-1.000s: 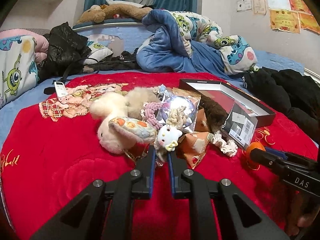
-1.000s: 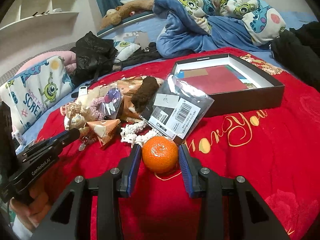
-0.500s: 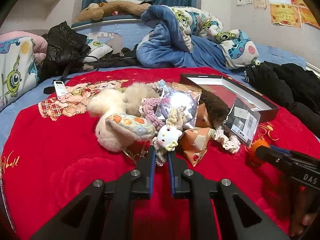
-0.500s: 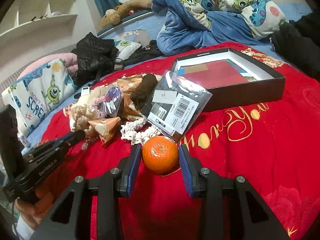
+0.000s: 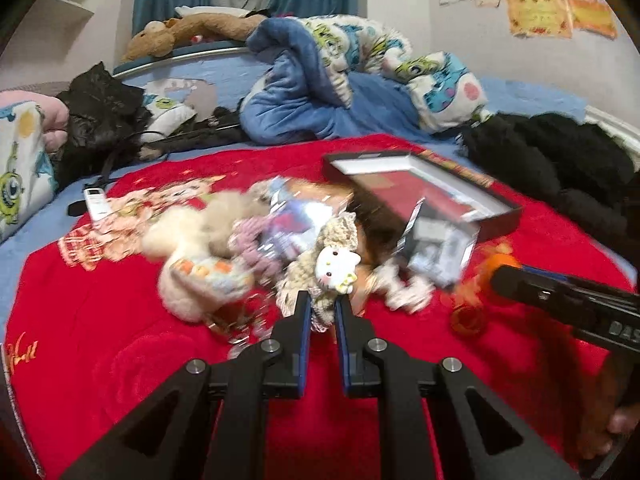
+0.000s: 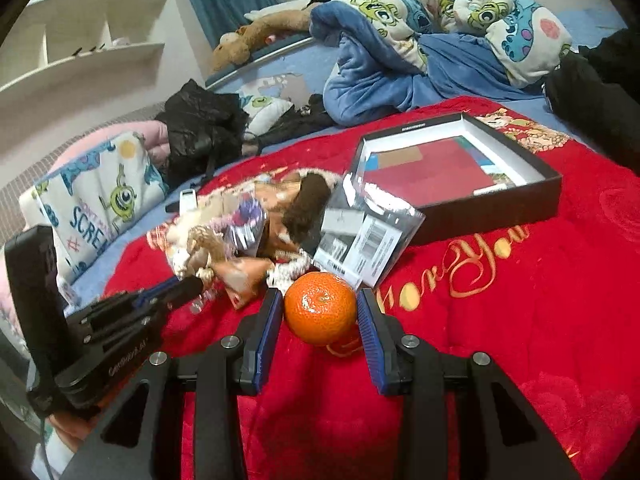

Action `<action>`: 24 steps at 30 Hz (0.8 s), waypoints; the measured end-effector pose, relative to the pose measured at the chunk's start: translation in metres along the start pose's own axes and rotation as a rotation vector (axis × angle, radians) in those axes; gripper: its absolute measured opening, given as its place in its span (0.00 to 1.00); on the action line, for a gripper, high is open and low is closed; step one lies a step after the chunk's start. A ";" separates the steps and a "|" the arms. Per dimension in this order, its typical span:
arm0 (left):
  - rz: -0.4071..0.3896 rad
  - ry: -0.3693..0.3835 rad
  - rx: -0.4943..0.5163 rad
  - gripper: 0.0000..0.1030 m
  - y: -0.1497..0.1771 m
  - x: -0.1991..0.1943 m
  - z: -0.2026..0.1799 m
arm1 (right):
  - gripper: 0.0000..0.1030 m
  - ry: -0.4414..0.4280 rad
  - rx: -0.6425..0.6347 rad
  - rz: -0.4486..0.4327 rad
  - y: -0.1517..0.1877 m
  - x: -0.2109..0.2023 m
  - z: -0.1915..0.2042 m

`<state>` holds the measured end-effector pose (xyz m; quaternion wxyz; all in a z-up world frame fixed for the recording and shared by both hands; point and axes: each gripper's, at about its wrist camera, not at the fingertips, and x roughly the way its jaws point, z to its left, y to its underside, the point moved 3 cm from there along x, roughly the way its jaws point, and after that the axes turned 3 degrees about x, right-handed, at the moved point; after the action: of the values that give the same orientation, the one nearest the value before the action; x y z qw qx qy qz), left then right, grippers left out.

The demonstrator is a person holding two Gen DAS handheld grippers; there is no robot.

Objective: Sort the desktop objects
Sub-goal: 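Lift and carry the orange and bracelet in both tools over the black box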

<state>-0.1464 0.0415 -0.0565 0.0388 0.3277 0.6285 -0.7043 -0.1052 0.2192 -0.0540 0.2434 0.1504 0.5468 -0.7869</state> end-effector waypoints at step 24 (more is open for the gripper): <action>0.028 0.116 -0.004 0.22 -0.030 0.010 -0.030 | 0.36 -0.009 0.154 -0.110 -0.094 -0.001 -0.055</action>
<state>-0.1555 0.0785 -0.0355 0.0129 0.3768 0.6266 -0.6821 -0.1572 0.2970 0.0012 0.1901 0.1350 0.4911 -0.8393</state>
